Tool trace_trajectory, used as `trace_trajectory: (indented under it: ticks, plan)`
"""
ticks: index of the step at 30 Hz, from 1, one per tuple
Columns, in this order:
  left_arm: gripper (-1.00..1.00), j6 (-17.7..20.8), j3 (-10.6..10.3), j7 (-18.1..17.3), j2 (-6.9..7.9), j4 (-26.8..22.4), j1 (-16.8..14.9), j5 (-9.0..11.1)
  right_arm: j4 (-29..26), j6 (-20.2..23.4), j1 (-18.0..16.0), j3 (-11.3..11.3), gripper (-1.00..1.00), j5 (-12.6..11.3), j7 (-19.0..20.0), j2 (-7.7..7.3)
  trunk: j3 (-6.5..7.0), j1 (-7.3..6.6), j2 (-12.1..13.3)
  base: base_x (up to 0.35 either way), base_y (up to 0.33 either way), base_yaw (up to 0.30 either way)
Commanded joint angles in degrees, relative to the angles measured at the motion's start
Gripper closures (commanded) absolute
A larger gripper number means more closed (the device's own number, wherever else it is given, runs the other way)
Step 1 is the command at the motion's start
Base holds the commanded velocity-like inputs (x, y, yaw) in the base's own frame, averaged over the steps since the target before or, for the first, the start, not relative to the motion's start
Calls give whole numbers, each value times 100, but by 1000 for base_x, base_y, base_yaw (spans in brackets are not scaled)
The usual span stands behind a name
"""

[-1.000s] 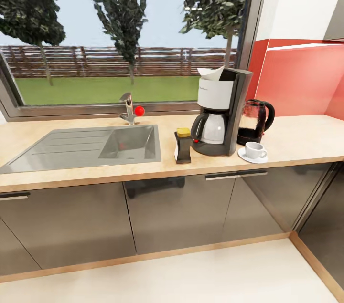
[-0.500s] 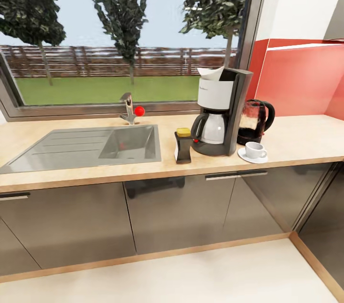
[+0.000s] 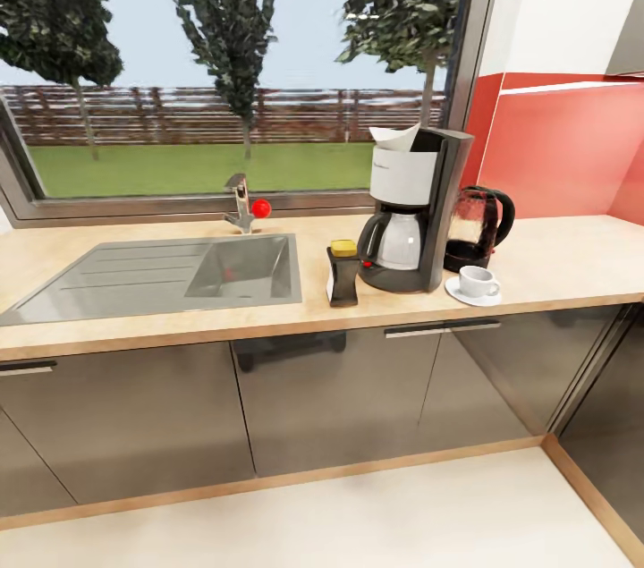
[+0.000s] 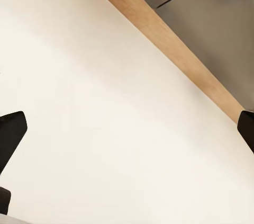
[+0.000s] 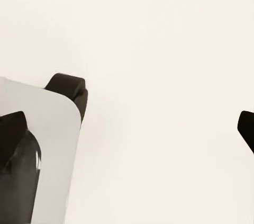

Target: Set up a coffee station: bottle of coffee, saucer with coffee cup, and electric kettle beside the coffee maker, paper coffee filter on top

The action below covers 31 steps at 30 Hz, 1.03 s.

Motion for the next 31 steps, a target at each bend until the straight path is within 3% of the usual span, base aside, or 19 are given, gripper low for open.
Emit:
trace_trajectory:
  ticks: [1, 5, 11, 31]
  plan:
    - [-100, -19, -11, -6, 2, -7, 3, 17, 24, -34, -10, -49, -100, 50, -9, 52, -4, 0, -3, 0, 0, 0]
    - [-100, -19, -13, -6, 2, -7, 3, 16, 26, -36, -10, -51, -100, 52, -40, 356, -4, 0, -3, 0, 0, 0]
    - [-100, -19, -13, -6, 2, -7, 3, 16, 27, -39, -10, -50, -100, 49, -51, 480, -4, 0, -3, 0, 0, 0]
    - [-100, -19, -32, 1, 0, -7, 3, 16, 27, -41, -10, -48, -100, 49, -54, 513, -4, 0, -3, 0, 0, 0]
